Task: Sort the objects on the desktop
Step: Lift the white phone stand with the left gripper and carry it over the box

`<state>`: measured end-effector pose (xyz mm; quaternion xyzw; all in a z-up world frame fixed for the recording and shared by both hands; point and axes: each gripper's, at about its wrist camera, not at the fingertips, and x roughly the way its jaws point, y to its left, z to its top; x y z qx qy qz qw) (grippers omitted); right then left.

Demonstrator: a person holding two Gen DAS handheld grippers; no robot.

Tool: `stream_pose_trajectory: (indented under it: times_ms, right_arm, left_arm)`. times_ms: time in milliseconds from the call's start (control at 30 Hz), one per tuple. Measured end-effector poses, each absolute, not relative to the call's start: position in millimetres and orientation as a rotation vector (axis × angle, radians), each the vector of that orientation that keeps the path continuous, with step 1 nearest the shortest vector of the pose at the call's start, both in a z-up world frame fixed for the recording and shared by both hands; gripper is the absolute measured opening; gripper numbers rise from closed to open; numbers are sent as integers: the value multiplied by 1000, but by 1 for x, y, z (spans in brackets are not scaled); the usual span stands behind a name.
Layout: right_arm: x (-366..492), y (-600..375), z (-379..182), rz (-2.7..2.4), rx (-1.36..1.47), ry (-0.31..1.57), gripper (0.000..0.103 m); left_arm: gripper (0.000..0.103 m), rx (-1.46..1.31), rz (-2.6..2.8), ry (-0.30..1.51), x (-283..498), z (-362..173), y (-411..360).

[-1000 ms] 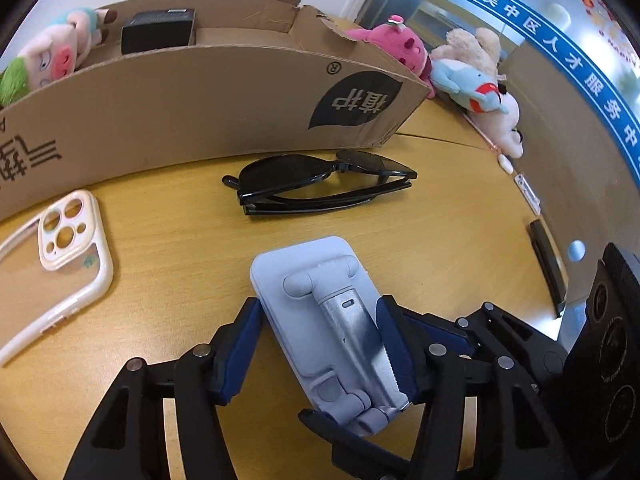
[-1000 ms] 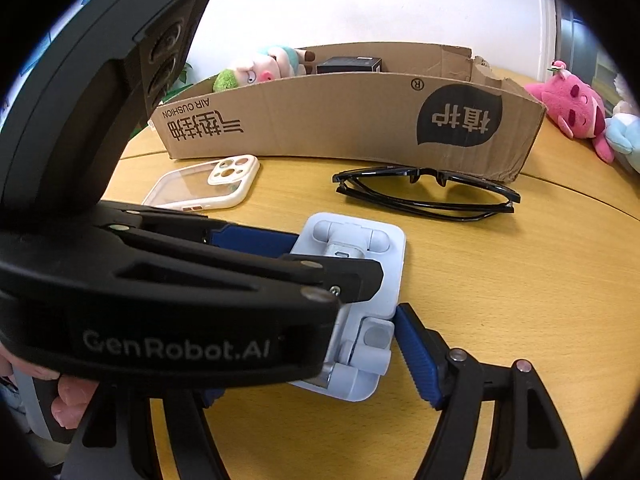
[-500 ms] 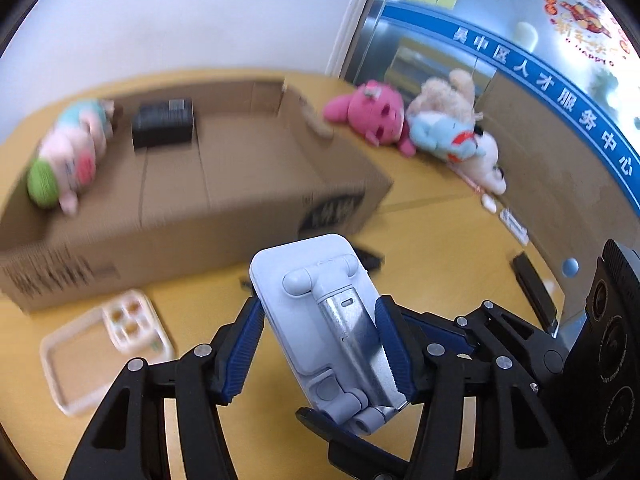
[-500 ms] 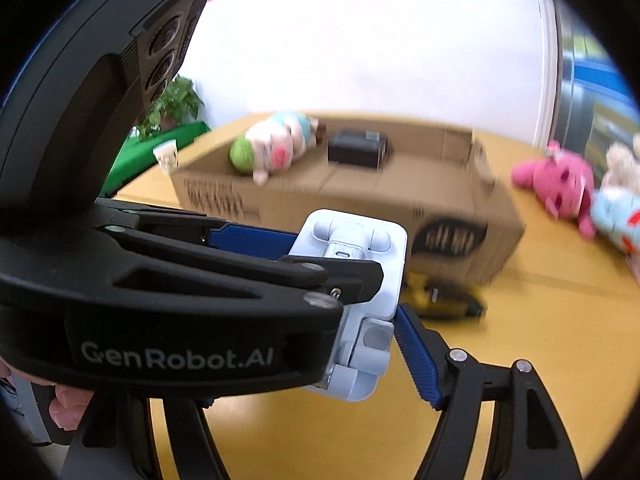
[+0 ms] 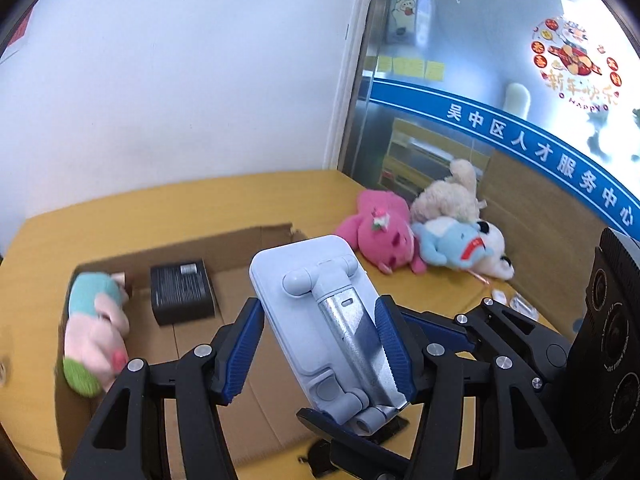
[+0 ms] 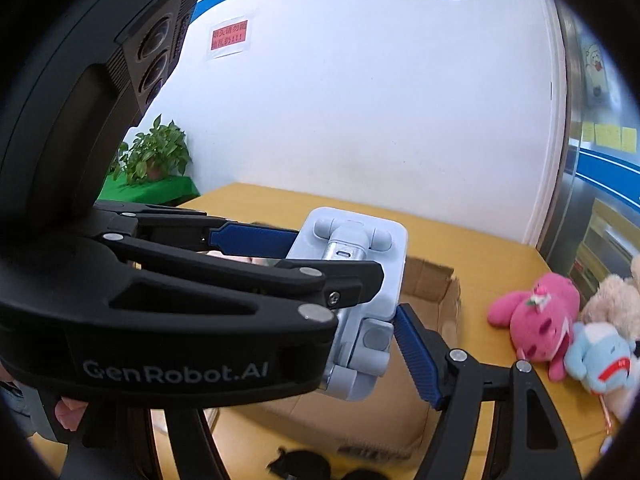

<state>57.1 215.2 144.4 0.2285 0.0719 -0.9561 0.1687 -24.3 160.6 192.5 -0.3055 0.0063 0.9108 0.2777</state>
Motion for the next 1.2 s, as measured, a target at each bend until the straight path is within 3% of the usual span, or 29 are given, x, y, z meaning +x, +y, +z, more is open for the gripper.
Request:
stream_pose_trajectory:
  times_ms: [300,600,667,767,833,900,967,1200]
  right_arm:
    - [-53,224,161,-2688,707,143,73]
    - [-161,249,117,-2612,938,48,73]
    - [-184,257,100,-2589,1005,7,72]
    - [-209,259,70,-2554,1105,38,70]
    - [-223,261,45,-2530,1216,34,60]
    - [-234,263,21,-2503,1324,21,51]
    - [-243,266,-5,-2454,1427,-25,48]
    - [-246,258,-10,-2455,1458,-1,48]
  left_arm:
    - [55,-834,2460,41,-142,210,157]
    - [55,-999,2379,-14,-259,153,162]
    - [41,-1070,2272,-65,-282,128,171]
    - [30,-1163,2175,-121,-307,94,180]
    - [23,-1225,2134,-125,-319,69,185]
    - [22,-1312,2106,-133,-327,42,186]
    - [23,-1358,2097,-129,-328,22,188]
    - [23,-1390,2079,-188,-328,21,181]
